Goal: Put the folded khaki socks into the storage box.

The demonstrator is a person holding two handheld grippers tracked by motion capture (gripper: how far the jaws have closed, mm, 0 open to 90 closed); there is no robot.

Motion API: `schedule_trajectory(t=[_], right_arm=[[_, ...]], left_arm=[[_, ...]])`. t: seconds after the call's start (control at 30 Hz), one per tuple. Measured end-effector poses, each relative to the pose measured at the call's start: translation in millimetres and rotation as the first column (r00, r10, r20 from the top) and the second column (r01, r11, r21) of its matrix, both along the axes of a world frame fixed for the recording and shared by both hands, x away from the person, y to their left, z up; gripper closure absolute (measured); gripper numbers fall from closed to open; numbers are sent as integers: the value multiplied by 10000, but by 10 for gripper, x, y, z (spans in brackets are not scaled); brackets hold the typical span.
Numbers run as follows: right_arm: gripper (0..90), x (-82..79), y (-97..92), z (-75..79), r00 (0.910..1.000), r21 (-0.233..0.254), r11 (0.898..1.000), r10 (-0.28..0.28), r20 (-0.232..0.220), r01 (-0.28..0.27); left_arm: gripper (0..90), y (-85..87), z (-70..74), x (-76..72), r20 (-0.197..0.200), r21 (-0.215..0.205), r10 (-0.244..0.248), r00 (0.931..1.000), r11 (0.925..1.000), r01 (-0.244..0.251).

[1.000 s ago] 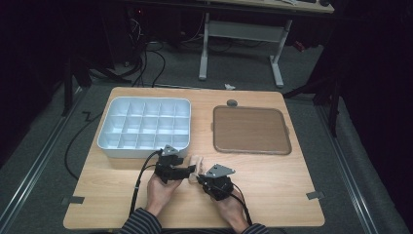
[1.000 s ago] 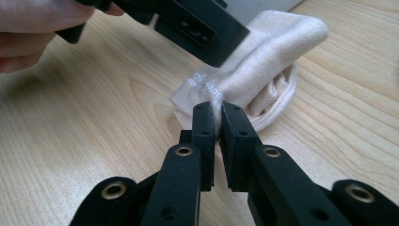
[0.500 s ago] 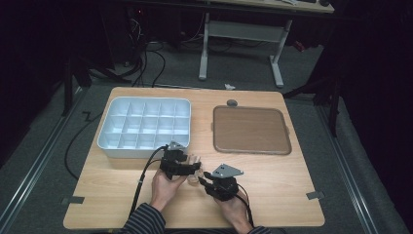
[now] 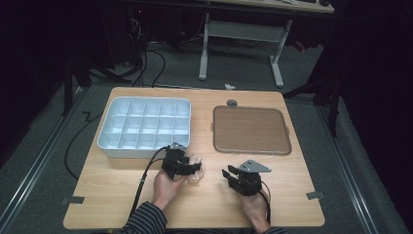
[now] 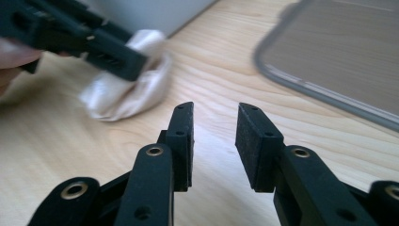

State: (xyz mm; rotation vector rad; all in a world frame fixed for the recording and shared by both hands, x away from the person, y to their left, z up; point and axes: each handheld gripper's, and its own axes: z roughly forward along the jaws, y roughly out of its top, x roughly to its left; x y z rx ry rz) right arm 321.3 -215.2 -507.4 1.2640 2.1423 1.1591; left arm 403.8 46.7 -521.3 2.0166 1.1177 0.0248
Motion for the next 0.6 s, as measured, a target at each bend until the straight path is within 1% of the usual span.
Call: schedule_trajectory(t=[0.03,0.07,0.2,0.33,0.4,0.47,0.5,0.57,0.6], right_arm=[[671,23,-75,2,9997,-48,9997,-248,-5,248],[671,23,-75,2,9997,-48,9997,-248,-5,248],[651,73,-209,-13,9975,-391,9968,-702,-28,700],[604,135,-335,-55,9923,-1003,9873,-1240,-14,1233],[590,154,-393,-69,9888,-1208,9815,-1495,14,1485],[574,174,-456,-70,9849,-1269,9770,-1729,-24,1712],[565,187,-493,-73,9835,-1194,9766,-1806,-53,1787],[557,210,-560,-86,9786,-1126,9734,-2039,-270,1997],[555,216,-575,-93,9775,-1171,9719,-2091,-293,2044]], left_arm=[[401,-1,-10,8,-68,3,12,10000,10000,-12],[401,-1,-20,15,-130,18,23,9999,10000,-23],[430,2,-27,21,-27,40,76,10000,10000,-76],[479,-17,-30,3,202,247,-72,9998,9997,67],[519,-26,-31,-7,282,334,-138,9995,9994,129],[551,-41,-32,-17,313,378,-159,9994,9992,147],[564,-44,-32,-20,320,390,-177,9993,9991,164],[579,-43,-31,-20,295,386,-187,9994,9991,175],[585,-41,-31,-20,276,381,-186,9994,9991,175]])
